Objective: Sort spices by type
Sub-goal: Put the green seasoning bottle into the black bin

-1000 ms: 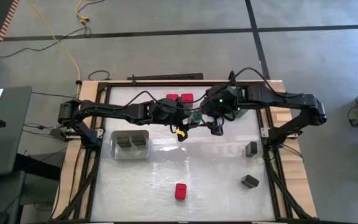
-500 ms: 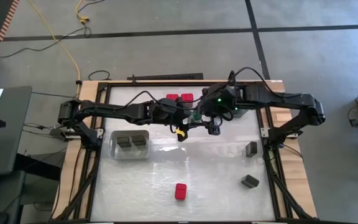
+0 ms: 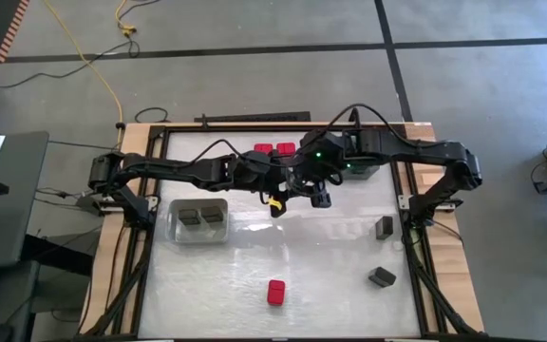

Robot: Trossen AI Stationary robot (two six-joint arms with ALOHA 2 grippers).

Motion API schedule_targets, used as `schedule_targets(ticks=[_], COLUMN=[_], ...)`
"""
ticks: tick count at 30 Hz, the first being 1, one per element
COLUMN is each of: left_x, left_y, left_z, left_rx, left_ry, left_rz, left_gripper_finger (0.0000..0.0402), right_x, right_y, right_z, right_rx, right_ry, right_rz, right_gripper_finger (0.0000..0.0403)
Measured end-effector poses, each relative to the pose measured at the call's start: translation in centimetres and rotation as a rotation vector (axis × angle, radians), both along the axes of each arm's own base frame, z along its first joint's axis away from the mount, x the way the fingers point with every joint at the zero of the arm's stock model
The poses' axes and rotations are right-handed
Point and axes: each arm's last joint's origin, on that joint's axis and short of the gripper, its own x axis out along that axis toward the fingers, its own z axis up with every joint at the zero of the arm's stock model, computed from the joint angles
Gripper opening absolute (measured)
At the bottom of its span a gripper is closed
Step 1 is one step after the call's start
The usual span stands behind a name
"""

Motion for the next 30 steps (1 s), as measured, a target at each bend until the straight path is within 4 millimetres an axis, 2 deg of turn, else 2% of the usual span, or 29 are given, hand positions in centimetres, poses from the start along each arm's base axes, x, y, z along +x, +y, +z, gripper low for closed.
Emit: schedule_targets(ticks=[6,25,30], left_x=[0.0,0.0,0.0], left_y=[0.0,-0.1,0.2], left_z=[0.0,0.0,0.1], left_rx=[0.002,-0.034,-0.024], left_ry=[0.001,-0.003,-0.014], left_rz=[0.007,0.048,0.064], left_gripper_finger=[0.0202,0.0215,0.0249], right_x=[-0.1,-0.7,-2.5], right_y=[0.0,-0.4,-0.9], right_z=[0.2,0.2,1.4], right_rx=[-0.009,-0.003,0.007], right_ry=[0.002,0.031,0.021], right_rz=[-0.001,-0.006,-0.052], right_gripper_finger=[0.0220,0.0220,0.0220])
